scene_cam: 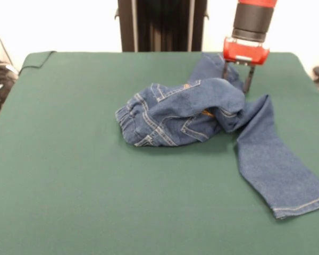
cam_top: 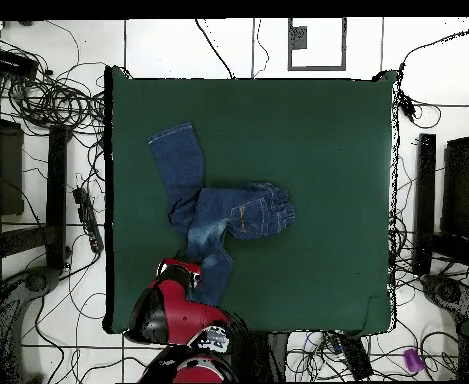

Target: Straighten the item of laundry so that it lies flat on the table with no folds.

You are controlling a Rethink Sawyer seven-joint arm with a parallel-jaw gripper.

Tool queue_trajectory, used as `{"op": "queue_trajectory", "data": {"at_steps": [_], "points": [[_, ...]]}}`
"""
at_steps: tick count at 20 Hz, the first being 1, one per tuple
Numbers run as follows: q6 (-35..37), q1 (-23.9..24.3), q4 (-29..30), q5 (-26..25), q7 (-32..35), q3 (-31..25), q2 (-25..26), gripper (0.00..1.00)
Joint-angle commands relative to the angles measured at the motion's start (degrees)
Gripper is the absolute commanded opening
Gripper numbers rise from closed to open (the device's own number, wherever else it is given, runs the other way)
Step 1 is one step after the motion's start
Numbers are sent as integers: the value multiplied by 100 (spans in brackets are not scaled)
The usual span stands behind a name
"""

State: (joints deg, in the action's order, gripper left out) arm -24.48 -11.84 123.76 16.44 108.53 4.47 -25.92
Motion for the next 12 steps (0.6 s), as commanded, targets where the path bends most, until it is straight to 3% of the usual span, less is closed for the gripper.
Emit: {"op": "queue_trajectory", "data": {"at_steps": [1, 12], "points": [[621, 2, -499, 359, 545, 453, 22, 100], [592, 66, -620, 463, 789, 720, -234, 100]]}}
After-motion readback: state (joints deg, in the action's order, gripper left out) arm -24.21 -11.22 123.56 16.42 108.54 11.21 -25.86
